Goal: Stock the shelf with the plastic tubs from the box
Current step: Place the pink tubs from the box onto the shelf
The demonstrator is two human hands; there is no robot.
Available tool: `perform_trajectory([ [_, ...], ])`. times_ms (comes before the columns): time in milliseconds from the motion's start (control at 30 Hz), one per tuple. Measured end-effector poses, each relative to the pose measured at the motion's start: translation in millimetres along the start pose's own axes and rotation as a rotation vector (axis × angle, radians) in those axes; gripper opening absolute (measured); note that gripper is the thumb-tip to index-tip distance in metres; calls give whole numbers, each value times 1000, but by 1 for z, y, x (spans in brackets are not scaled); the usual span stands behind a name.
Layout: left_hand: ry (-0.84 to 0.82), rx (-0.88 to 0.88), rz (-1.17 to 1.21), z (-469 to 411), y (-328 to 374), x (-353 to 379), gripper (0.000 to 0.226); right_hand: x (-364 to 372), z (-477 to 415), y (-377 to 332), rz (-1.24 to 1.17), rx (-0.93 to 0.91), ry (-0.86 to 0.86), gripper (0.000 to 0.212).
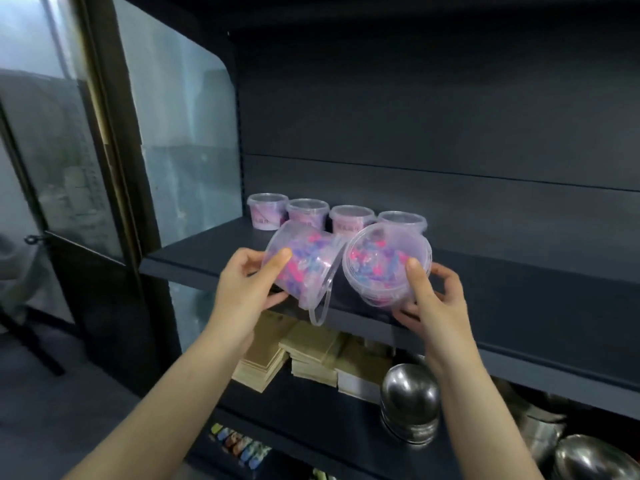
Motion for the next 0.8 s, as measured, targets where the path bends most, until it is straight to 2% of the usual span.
perform_trajectory([
  [167, 9, -182, -70, -56, -28, -15, 38, 41, -41, 28, 39, 151, -31, 49],
  [300, -64, -254, -141, -98, -39, -31, 56, 70, -63, 34, 109, 124, 1, 42],
  [467, -213, -320, -245, -139, -38, -45, 44, 97, -75, 44, 191, 71, 168, 41],
  [533, -320, -390, -265, -151, -38, -47, 51, 102, -79, 48, 269, 45, 247, 42],
  [600, -431, -430, -309, -160, -37, -51, 64, 106, -81, 52, 367, 41, 326, 52],
  [733, -527, -354, -466, -173, -39, -56, 58, 109, -82, 53, 512, 65, 368, 63],
  [800, -523, -174, -673, -186, -36, -61, 59, 113, -82, 54, 550, 54, 352, 65],
])
Point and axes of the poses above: each hand's wrist, its own z-axis away from the middle knuckle, its own x-axis out of the palm, y = z × x, the point moved 7 cm from there along -z, towards the middle knuckle, and after that the axes turned 1 degree about x, right-handed, at the moved point
